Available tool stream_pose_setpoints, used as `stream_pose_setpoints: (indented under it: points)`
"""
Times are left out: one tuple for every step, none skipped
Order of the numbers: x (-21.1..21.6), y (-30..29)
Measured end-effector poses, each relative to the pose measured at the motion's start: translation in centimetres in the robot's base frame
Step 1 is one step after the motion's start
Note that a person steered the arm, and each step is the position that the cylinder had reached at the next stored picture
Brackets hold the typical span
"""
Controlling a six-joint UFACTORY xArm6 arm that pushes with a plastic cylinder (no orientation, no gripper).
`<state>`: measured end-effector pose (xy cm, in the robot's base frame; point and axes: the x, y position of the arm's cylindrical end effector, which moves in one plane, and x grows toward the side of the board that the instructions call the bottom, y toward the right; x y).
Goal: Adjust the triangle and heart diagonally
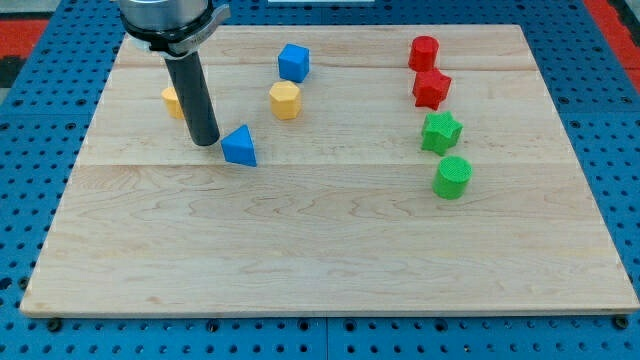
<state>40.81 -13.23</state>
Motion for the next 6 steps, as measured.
stream_pose_setpoints:
  points:
    - [0.0,4.2]
    - [0.0,6.5]
    - [-2.2,4.9]
    - [-5.9,1.9]
    - [-9.8,0.3]
    - [-11.0,-2.1]
